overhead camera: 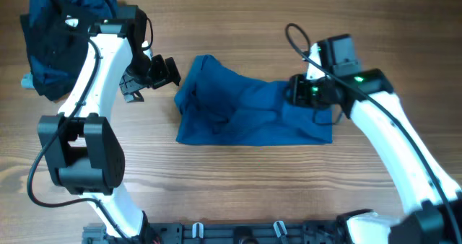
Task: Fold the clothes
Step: 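Fold the right end leftward over the strip with the right gripper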
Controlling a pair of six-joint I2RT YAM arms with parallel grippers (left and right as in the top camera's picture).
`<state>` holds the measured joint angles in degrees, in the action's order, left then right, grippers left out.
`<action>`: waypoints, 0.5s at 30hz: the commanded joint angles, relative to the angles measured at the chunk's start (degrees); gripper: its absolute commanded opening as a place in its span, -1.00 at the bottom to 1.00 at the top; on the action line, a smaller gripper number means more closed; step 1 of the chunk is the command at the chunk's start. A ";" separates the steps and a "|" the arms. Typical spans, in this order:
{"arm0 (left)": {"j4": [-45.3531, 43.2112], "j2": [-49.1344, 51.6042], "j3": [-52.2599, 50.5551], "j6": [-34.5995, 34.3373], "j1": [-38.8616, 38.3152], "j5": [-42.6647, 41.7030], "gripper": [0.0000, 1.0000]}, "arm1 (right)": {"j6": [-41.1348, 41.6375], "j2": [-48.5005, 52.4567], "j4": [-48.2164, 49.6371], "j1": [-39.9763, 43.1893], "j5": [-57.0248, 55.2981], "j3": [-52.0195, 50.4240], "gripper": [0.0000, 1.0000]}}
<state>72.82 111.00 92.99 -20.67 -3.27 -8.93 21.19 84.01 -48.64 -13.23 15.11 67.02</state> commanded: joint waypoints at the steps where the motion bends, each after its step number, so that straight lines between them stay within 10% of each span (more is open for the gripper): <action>1: 0.00 -0.70 -0.11 0.72 0.11 -0.90 0.99 | -0.02 -2.25 -1.84 2.82 -6.12 0.94 -0.71; 15: -0.11 -0.70 -0.11 0.72 0.11 -0.92 0.99 | -4.68 14.38 -3.58 3.48 4.31 -9.11 -0.91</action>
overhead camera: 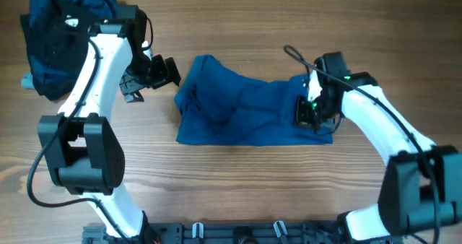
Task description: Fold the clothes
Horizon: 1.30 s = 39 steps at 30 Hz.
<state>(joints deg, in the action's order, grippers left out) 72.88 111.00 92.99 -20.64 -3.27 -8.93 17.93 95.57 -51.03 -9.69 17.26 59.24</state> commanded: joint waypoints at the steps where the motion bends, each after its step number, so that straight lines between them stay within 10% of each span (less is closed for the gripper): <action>1: -0.35 -0.70 -0.11 0.70 0.11 -0.90 1.00 | -1.46 3.52 -1.38 -0.09 2.34 -1.79 -0.91; 14: -0.26 -0.70 -0.11 0.70 0.11 -0.90 1.00 | -1.01 -11.04 3.28 0.02 -2.78 7.82 -0.84; 24: 0.44 -0.70 -0.11 0.70 0.11 -0.90 0.99 | -5.01 7.76 17.49 1.40 -1.07 7.82 -0.85; 30: 0.37 -0.70 -0.11 0.70 0.11 -0.90 0.99 | -20.87 17.94 25.77 6.75 22.18 7.82 -0.85; 39: 0.37 -0.70 -0.11 0.70 0.11 -0.90 1.00 | -19.45 7.41 25.31 15.61 46.93 7.93 -0.90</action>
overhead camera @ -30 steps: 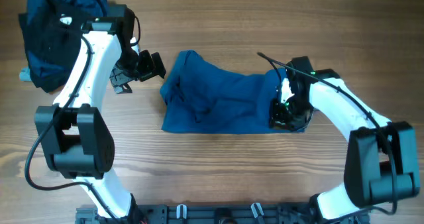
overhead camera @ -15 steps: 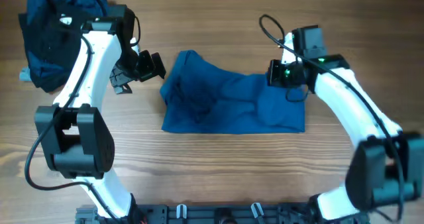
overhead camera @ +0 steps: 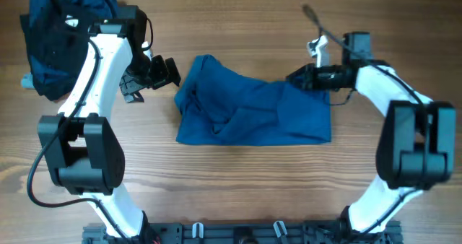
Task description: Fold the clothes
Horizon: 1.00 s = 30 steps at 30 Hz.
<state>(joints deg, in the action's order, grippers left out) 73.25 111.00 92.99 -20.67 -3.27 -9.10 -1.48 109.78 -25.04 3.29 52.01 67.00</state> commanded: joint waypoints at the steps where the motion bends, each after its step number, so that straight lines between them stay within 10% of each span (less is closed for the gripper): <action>1: -0.02 -0.70 -0.11 0.72 0.11 -0.72 0.99 | -0.09 -7.72 -1.16 3.54 12.39 0.17 -0.90; 17: -0.15 -0.70 -0.11 0.72 0.11 -0.72 0.99 | -8.96 16.09 -8.35 4.28 12.41 -6.38 -0.86; 30: -0.42 -0.68 -0.11 0.70 0.11 -0.72 0.99 | -10.23 -1.53 -23.63 4.22 8.83 -6.54 -0.81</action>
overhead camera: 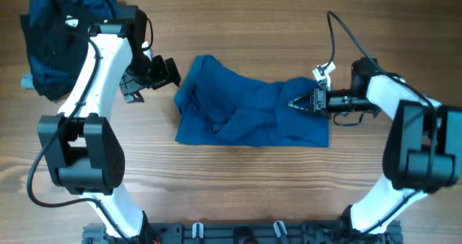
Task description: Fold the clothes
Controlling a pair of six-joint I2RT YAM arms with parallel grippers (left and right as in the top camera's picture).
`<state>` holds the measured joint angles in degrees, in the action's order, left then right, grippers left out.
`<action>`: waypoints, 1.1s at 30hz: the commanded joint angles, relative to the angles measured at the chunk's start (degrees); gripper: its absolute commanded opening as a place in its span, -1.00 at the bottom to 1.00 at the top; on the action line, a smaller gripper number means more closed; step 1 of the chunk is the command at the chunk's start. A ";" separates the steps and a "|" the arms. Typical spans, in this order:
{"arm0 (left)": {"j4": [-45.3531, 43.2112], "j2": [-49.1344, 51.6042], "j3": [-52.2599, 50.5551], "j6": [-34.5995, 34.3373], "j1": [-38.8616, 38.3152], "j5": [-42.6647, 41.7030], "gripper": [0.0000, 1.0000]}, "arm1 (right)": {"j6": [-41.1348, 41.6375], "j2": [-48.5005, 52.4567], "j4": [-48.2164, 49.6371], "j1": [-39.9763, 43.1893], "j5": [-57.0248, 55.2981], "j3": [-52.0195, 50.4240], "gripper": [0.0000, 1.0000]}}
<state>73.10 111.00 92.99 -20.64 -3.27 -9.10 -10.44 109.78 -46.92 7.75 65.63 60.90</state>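
A blue garment (249, 112) lies partly folded and rumpled across the middle of the wooden table. My right gripper (297, 105) lies low at the cloth's right edge, fingers pointing left onto the fabric; the jaws look closed, but whether they pinch the cloth is unclear. My left gripper (172, 72) hovers open just off the garment's upper left corner, holding nothing.
A pile of dark blue clothes (61, 35) sits at the table's far left corner, behind the left arm. A black cable (343, 31) loops above the right arm. Bare wood (245, 179) stretches along the front.
My right gripper has moved from the garment's upper right corner down to the middle of its right edge, arm now stretched out level. The right edge of the cloth has shifted slightly. Left arm unchanged.
My right gripper was on the cloth's upper right part, then lower near its right bottom corner, then at the upper right corner, and now sits at the right edge. The garment's right side has been smoothed a little. My left gripper stayed open by the upper left corner.
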 commanded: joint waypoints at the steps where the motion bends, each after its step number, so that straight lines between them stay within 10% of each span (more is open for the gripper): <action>1: -0.28 -0.68 -0.11 0.68 0.11 -0.72 1.00 | -1.46 -1.33 -1.77 -0.28 -4.81 -0.94 -0.79; 17: -0.94 -0.63 -0.13 0.94 0.11 -0.72 1.00 | 12.57 -10.51 11.21 -0.28 -9.16 -10.47 -0.55; 19: -2.51 -0.63 -0.33 3.45 0.11 -1.95 1.00 | 15.91 -18.47 9.53 -0.28 -12.22 -8.68 -0.21; 21: -5.86 -0.63 -1.77 9.75 0.13 -8.26 1.00 | 16.00 -25.31 8.17 -0.28 -13.55 -7.91 0.79; 22: -7.72 -0.63 -2.99 11.30 0.13 -10.80 1.00 | 16.00 -28.09 7.96 -0.28 -13.55 -7.91 0.99; 33: -27.80 2.89 -13.66 18.99 0.94 -14.49 1.00 | 10.43 -37.35 -0.72 -0.28 -13.53 -7.91 0.99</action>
<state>46.59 111.59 79.64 -5.48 -3.20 -22.17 3.16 73.19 -46.76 7.68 52.36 52.56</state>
